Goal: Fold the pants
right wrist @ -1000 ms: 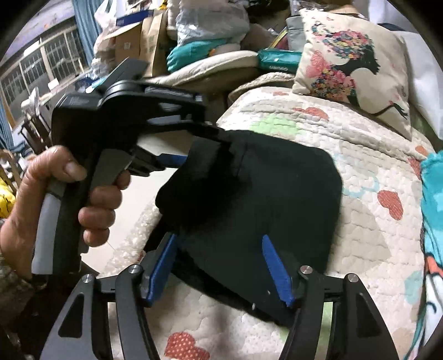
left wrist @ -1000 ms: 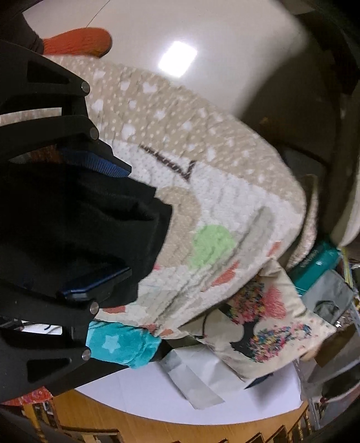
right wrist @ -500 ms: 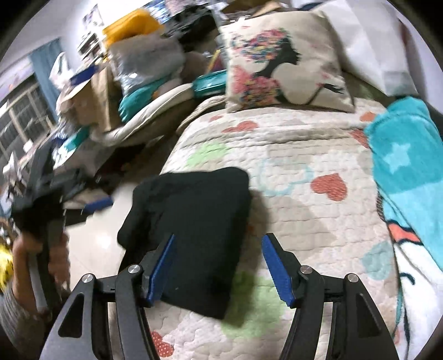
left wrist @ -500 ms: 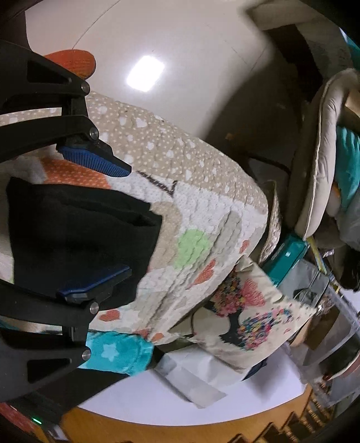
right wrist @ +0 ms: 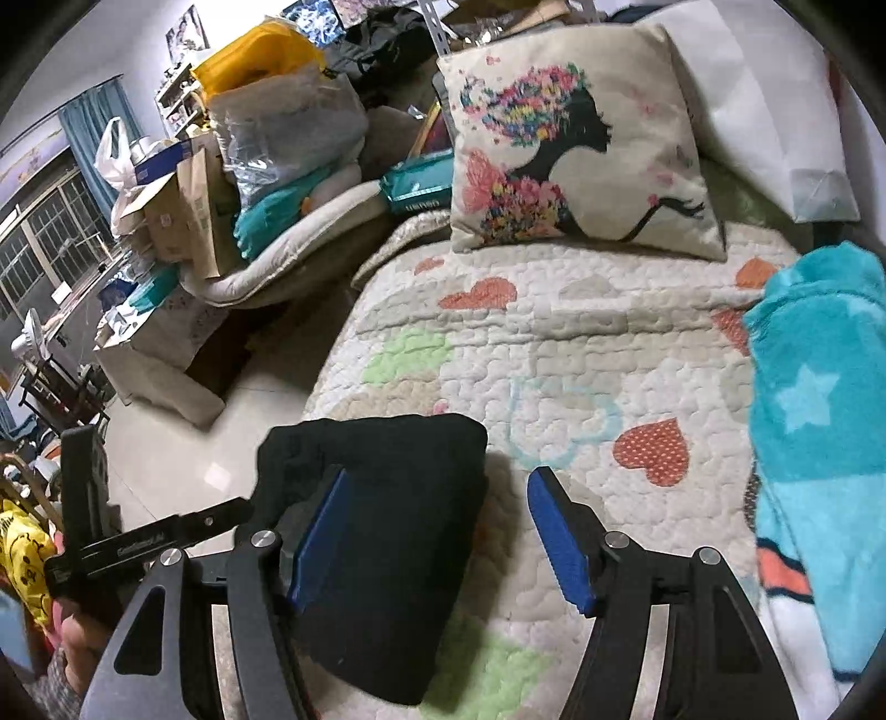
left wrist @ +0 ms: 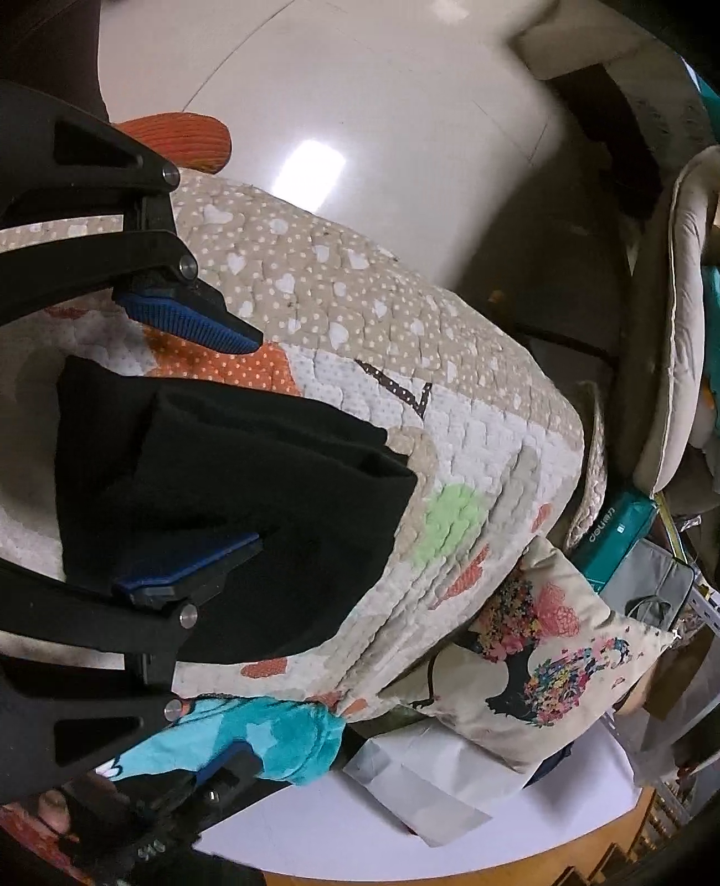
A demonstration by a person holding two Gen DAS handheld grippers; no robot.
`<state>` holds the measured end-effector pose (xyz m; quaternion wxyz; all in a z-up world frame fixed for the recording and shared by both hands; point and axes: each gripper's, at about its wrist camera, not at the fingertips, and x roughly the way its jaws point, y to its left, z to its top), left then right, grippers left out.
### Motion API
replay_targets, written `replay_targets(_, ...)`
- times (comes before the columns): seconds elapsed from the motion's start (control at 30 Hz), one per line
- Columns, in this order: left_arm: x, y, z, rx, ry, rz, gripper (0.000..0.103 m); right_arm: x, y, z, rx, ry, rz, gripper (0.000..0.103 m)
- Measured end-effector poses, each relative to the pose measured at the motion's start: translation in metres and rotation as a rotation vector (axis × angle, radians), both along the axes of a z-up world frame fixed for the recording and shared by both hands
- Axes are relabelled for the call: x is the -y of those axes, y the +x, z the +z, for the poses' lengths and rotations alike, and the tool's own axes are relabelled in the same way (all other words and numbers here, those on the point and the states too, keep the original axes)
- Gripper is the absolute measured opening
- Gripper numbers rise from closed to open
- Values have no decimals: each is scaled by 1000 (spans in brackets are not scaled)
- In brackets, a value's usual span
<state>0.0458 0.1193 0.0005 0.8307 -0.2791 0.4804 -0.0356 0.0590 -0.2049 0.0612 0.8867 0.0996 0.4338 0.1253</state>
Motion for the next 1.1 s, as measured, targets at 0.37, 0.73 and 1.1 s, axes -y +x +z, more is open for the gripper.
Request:
replay_targets(0.37,10,18,-13,-1,-73,-37,65,25,16,-60,-130,170,-64,71)
replay_targets(0.73,26,28,-30,-53,32,-83,70,27,21,-92,-228,329,-94,73)
replay_targets(1.1,32,28,-35,-67,64,-103,76,19,22,-99,-242,340,-84,75)
